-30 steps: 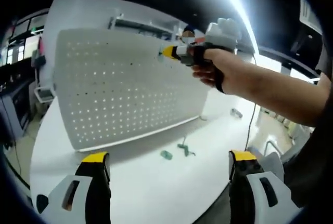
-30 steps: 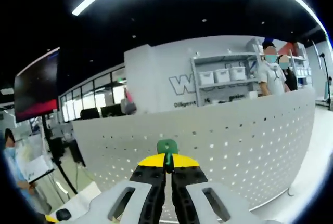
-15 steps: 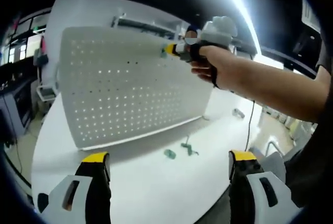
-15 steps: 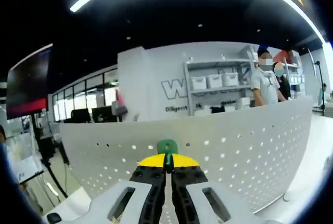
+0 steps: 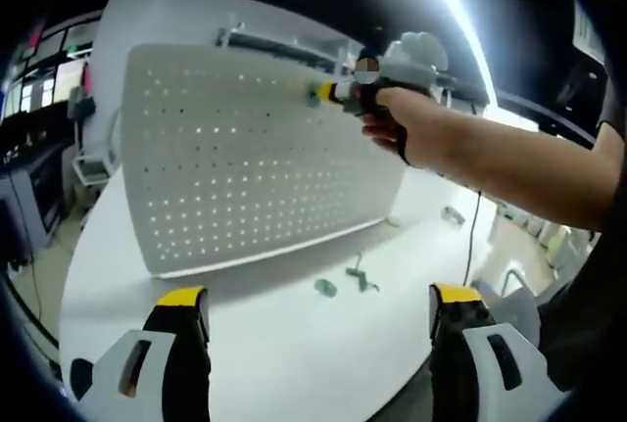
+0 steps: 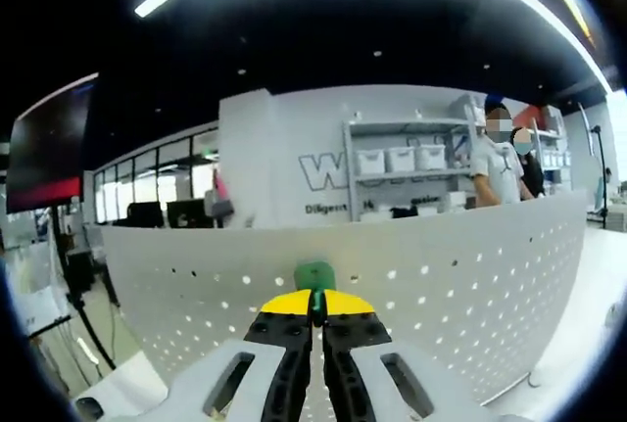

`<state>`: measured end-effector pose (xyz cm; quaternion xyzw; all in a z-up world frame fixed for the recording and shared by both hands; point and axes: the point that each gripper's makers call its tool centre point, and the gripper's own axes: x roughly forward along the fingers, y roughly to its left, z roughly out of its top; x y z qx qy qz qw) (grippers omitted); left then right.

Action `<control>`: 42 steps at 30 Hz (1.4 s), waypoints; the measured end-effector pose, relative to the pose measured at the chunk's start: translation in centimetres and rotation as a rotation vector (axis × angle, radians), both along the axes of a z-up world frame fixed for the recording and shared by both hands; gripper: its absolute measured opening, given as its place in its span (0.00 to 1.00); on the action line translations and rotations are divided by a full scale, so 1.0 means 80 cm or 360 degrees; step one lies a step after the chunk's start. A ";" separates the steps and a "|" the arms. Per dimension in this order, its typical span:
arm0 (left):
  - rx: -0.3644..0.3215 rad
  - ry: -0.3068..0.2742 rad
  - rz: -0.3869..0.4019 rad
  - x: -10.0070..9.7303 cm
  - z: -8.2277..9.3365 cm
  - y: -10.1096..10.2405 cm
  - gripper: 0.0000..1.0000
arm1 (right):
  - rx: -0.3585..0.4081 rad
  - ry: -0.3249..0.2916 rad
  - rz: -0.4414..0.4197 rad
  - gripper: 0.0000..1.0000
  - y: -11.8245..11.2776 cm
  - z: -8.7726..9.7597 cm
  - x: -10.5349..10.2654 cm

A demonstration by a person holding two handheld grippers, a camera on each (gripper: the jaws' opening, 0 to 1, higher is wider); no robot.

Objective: Insert the hook assembly into the mounting plate slot until the hook locks in place.

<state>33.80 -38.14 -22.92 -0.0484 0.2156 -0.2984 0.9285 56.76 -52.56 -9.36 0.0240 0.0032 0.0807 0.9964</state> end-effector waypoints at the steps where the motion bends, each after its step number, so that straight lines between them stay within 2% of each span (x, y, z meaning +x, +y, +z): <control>1: -0.0002 0.0001 -0.0001 0.000 0.000 0.000 0.94 | -0.0005 -0.0004 -0.0002 0.00 0.000 0.000 0.001; 23: -0.0020 0.0025 0.0003 0.000 -0.005 0.002 0.93 | -0.0023 0.0037 -0.0044 0.01 0.002 -0.010 0.001; 28: -0.0020 0.0024 -0.0001 0.000 -0.004 0.000 0.93 | -0.0091 0.0039 -0.0024 0.01 0.003 -0.009 -0.001; 31: -0.0021 0.0028 -0.0002 0.000 -0.005 0.000 0.93 | -0.0095 0.0026 -0.0033 0.04 0.000 -0.008 -0.003; 35: -0.0015 0.0029 -0.0009 -0.001 -0.004 -0.003 0.93 | -0.0039 0.0048 -0.0015 0.08 -0.001 -0.008 -0.004; 37: -0.0017 0.0030 -0.0005 -0.001 -0.004 -0.004 0.93 | 0.0097 0.0041 0.0047 0.16 0.007 -0.002 -0.008; 38: -0.0016 0.0029 -0.0002 -0.001 -0.003 -0.004 0.93 | 0.0115 0.0040 0.0042 0.19 0.005 0.000 -0.012; 40: -0.0011 0.0029 -0.0005 -0.001 -0.002 -0.006 0.93 | 0.0021 0.0013 0.0014 0.19 0.000 0.005 -0.018; 42: -0.0002 0.0023 -0.0012 -0.002 -0.001 -0.007 0.93 | 0.0052 -0.0023 0.0034 0.19 -0.004 0.015 -0.022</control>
